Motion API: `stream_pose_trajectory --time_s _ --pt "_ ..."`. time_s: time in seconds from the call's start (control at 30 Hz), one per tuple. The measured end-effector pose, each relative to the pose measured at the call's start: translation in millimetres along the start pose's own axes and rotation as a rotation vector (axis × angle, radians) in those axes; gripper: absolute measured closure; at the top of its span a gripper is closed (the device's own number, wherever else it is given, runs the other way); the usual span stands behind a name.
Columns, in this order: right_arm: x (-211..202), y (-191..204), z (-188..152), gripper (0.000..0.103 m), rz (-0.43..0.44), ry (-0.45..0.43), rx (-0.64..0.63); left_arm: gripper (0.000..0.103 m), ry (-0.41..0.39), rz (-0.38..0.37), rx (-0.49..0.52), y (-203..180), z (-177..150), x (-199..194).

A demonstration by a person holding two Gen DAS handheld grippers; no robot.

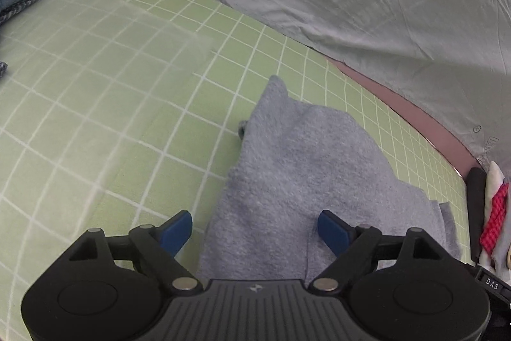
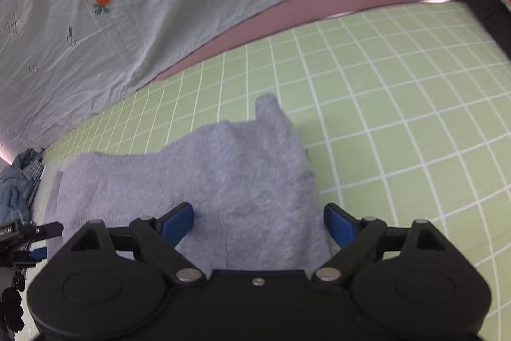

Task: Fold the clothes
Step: 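Open both tools and press the folded hoodie flat, then grasp the folded hoodie with both tools and carry it to the clothes stack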

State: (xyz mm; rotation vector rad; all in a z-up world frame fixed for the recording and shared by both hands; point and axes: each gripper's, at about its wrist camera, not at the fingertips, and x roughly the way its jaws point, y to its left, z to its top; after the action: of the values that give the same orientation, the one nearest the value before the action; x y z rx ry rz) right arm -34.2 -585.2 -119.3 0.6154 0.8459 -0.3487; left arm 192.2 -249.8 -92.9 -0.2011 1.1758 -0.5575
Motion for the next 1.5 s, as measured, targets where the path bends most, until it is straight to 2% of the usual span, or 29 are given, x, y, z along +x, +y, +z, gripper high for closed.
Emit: stream_pose_trajectory --time_s 0.1,0.2,0.3,0.4,0.47,0.53,0.57,0.6,0.63,0.7,0.73,0.77,0.83,0.9,1.13,1.33,1.5 --pt "6 0 -4 0.006 0.02 0.008 0.046 0.014 0.024 -0.015 0.002 -6 0 6" --pt "11 -1 -6 0.0 0.051 0.001 0.098 0.01 0.042 -0.021 0.049 -14 -2 11" --pt "12 5 -9 0.0 0.073 -0.017 0.12 0.006 0.039 -0.018 0.076 -21 -5 13" --pt "14 14 -13 0.0 0.107 -0.014 0.133 0.007 0.05 -0.042 0.088 -28 -10 16" --pt "17 23 -15 0.0 0.146 0.003 0.134 0.017 0.041 -0.018 0.118 -37 -17 16" --pt "23 39 -18 0.0 0.22 0.055 0.112 0.049 0.047 -0.025 0.088 -39 -21 12" --pt "23 48 -21 0.002 0.241 0.066 0.098 0.055 0.051 -0.032 0.069 -39 -23 9" --pt "22 56 -24 0.017 0.25 0.068 0.085 0.061 0.055 -0.049 0.037 -38 -26 5" --pt "17 58 -27 0.025 0.265 0.068 0.101 0.064 0.054 -0.059 0.026 -39 -30 -1" --pt "5 54 -35 0.051 0.305 0.066 0.174 0.066 0.043 -0.053 0.039 -43 -41 -16" --pt "-1 52 -39 0.055 0.325 0.065 0.21 0.067 0.048 -0.062 0.041 -43 -46 -23" --pt "-10 52 -44 0.06 0.324 0.06 0.214 0.067 0.054 -0.08 0.039 -43 -53 -30" --pt "-32 53 -53 0.061 0.293 0.044 0.177 0.069 0.067 -0.121 0.033 -45 -69 -43" --pt "-60 48 -68 0.063 0.27 0.018 0.177 0.069 0.079 -0.138 0.073 -53 -86 -52" --pt "-157 7 -123 0.063 0.16 -0.112 0.285 0.071 0.161 -0.282 0.209 -100 -128 -63" --pt "-230 -56 -142 0.064 0.08 -0.251 0.343 0.073 0.163 -0.397 0.326 -183 -174 -62" --pt "-281 -138 -114 0.065 0.069 -0.338 0.31 0.074 0.099 -0.462 0.312 -278 -209 -51"
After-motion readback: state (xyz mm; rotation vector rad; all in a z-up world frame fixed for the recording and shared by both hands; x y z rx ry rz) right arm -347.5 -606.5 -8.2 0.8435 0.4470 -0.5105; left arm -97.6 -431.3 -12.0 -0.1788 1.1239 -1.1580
